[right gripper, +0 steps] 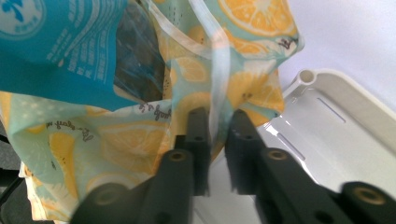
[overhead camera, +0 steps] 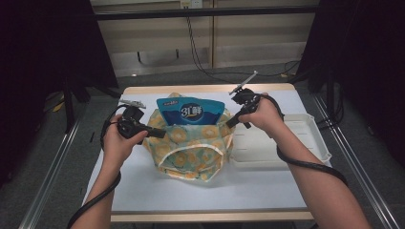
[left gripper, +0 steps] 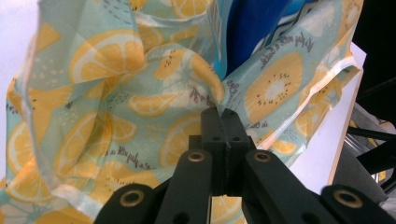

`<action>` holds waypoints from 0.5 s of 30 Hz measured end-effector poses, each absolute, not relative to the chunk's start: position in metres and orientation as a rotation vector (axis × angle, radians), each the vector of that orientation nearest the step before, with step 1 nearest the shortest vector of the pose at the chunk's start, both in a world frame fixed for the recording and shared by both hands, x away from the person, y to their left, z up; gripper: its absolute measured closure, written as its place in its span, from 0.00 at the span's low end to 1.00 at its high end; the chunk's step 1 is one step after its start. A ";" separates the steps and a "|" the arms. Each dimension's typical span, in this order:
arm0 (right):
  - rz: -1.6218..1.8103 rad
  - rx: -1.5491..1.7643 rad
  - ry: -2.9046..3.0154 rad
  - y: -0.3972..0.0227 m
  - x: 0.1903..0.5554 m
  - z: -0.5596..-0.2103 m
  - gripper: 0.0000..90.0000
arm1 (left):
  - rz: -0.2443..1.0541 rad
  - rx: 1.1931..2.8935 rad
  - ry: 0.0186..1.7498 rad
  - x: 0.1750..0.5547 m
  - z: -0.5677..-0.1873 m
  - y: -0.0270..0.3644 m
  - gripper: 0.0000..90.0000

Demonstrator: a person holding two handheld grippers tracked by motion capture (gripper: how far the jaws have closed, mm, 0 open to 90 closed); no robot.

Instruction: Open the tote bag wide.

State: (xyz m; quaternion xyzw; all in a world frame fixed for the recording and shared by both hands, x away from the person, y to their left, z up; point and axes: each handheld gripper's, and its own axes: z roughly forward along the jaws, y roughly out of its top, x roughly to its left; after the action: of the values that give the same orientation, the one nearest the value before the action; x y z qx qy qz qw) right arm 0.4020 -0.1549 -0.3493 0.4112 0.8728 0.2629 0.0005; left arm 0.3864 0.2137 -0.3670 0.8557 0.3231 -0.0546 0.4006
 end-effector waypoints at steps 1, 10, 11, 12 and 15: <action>0.823 1.286 2.743 -0.154 0.402 -0.350 0.94 | -0.134 2.164 0.820 0.385 -0.368 0.215 1.00; 0.819 1.292 2.755 -0.153 0.401 -0.353 1.00 | -0.139 2.182 0.848 0.382 -0.381 0.223 1.00; 0.816 1.295 2.756 -0.153 0.401 -0.354 1.00 | -0.148 2.178 0.850 0.382 -0.383 0.223 1.00; 0.811 1.293 2.760 -0.153 0.402 -0.354 1.00 | -0.151 2.177 0.847 0.382 -0.384 0.223 1.00; 0.808 1.297 2.756 -0.153 0.402 -0.357 1.00 | -0.154 2.180 0.850 0.381 -0.387 0.224 1.00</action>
State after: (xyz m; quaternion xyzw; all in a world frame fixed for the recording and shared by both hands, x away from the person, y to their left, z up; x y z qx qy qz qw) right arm 0.4015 -0.1529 -0.3566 0.4115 0.8746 0.2563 -0.0050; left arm 0.3809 0.2243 -0.3872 0.8568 0.3341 -0.0606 0.3881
